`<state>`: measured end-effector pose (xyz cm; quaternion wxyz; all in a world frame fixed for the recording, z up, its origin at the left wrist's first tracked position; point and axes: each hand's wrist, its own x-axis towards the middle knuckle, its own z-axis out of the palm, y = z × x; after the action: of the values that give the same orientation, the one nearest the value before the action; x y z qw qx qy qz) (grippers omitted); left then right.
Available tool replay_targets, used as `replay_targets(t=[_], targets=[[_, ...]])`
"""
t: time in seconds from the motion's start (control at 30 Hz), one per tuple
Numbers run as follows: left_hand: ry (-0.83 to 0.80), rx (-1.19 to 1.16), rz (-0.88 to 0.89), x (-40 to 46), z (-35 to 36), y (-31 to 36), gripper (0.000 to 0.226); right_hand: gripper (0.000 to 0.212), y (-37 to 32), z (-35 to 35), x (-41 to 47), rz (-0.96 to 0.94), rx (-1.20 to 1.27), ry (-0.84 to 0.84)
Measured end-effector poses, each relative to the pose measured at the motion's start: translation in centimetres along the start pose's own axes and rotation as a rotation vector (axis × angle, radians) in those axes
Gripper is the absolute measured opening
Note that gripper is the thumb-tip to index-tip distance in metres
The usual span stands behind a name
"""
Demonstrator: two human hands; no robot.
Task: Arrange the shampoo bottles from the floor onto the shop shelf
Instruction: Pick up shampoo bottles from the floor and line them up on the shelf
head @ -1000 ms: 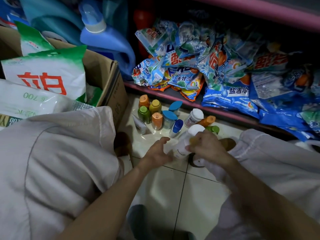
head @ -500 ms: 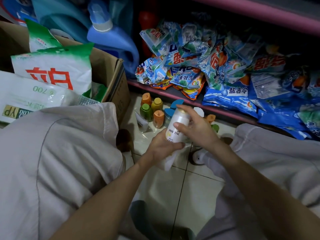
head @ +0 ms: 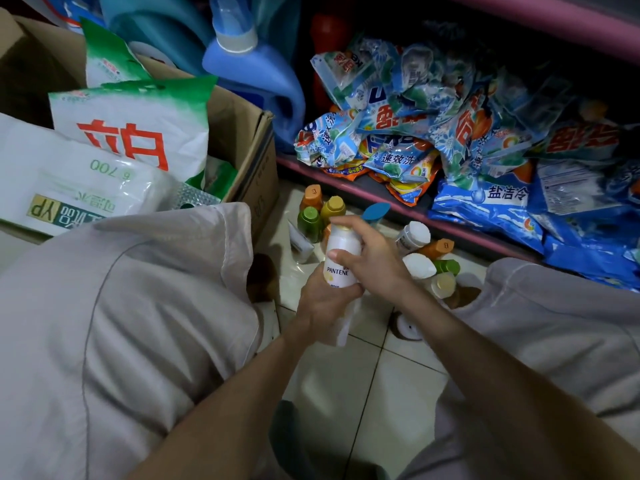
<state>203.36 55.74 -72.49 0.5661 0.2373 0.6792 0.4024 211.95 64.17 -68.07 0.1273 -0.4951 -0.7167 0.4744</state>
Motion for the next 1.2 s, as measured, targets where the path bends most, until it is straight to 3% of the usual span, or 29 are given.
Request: replay_targets(t=[0.1,0.2,0.37,0.57,0.7,0.87,1.03,1.2], targets=[[0.086,-0.105,-0.046,0.6,-1.4,-0.3,0.036,0.044,-0.3,1.9,1.9,-0.009,0.007,-0.014],[0.227,-0.274,-0.12,1.3,-2.8,-0.2,0.027,0.039,0.4,4.0,4.2,0.108,0.036,0.011],[0.472,-0.296,-0.281,2.8,-4.9,-0.8,0.036,0.036,2.2,7.5,6.2,0.136,-0.217,-0.054],[0.462,-0.355,-0.345,3.2,-4.9,-1.4,0.042,0.022,3.1,9.8,7.8,0.199,-0.523,-0.099],[0.443,-0.366,-0.313,3.2,-4.3,-0.9,0.042,0.015,3.3,8.8,7.7,0.161,-0.552,-0.094],[0.404,-0.363,-0.225,2.1,-3.3,0.7,0.048,0.014,2.6,5.7,5.3,0.161,-0.442,0.013],[0.34,-0.324,-0.097,0.0,-1.2,5.6,0.037,0.027,-0.2,0.0,2.0,0.154,-0.317,0.273],[0.093,-0.314,0.203,-3.0,-0.4,16.1,0.03,0.025,-4.8,-9.6,-3.4,0.15,0.343,0.633]])
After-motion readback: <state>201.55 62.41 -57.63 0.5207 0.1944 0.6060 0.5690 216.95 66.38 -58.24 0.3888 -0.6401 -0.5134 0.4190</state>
